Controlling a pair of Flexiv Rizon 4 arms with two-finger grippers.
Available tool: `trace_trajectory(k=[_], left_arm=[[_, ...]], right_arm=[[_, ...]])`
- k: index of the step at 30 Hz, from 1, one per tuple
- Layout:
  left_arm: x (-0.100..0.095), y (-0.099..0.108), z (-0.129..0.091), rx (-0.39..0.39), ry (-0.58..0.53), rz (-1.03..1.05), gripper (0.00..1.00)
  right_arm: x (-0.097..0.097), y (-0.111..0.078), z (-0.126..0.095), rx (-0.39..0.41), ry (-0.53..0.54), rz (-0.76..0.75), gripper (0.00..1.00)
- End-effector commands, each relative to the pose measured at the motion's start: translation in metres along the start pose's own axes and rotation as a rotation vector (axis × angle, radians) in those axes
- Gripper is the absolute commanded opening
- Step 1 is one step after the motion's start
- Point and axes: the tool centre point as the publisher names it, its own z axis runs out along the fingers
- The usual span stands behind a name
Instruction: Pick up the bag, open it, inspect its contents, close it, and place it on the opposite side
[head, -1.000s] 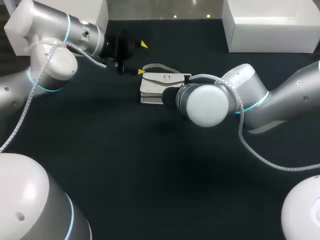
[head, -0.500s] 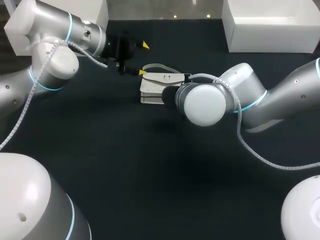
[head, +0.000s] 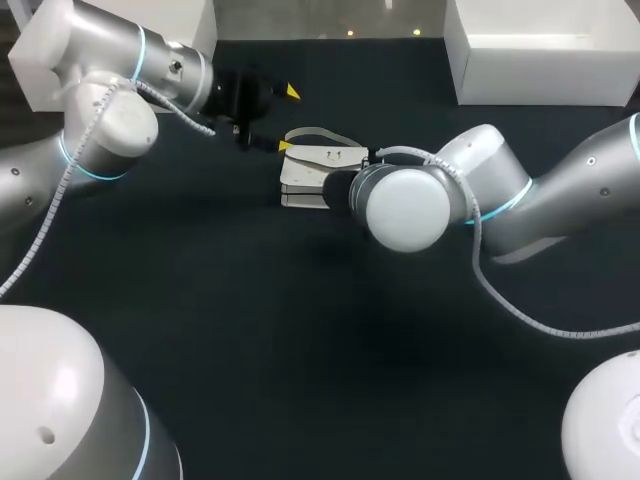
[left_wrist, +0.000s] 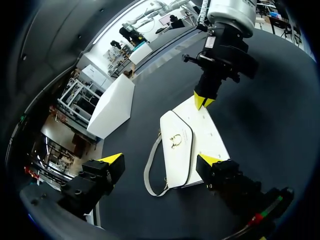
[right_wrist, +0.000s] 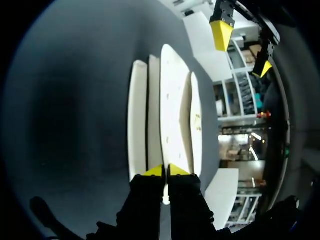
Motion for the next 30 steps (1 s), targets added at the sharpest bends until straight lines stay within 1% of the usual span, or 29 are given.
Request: trace_trajectory(k=[1, 10, 16, 21, 24, 27, 29, 30], left_arm=[[0.001, 0.000, 0.000, 0.004, -0.003, 0.005, 1.00], [0.003, -0.005, 0.001, 0.009, 0.004, 0.027, 1.00], [0.009, -0.011, 0.006, 0.018, 0.015, 0.065, 1.00], [0.017, -0.016, 0.013, 0.055, 0.015, 0.085, 1.00], [0.021, -0.018, 0.018, 0.062, 0.019, 0.083, 1.00], [0.025, -0.019, 0.025, 0.040, 0.039, 0.086, 1.00], [0.024, -0.020, 0.024, 0.000, 0.051, 0.087, 1.00], [0.024, -0.020, 0.024, 0.000, 0.051, 0.087, 1.00]], right_arm=[[0.002, 0.001, 0.002, 0.000, -0.004, 0.001, 0.00], [0.000, 0.002, 0.000, 0.004, -0.010, 0.012, 0.00], [0.000, 0.002, 0.000, 0.004, -0.010, 0.013, 0.00], [0.000, 0.002, 0.000, 0.004, -0.010, 0.013, 0.00], [0.000, 0.002, 0.000, 0.004, -0.010, 0.013, 0.00], [0.000, 0.002, 0.000, 0.004, -0.010, 0.013, 0.00], [0.000, 0.002, 0.000, 0.004, -0.010, 0.013, 0.00], [0.000, 0.002, 0.000, 0.004, -0.010, 0.013, 0.00]])
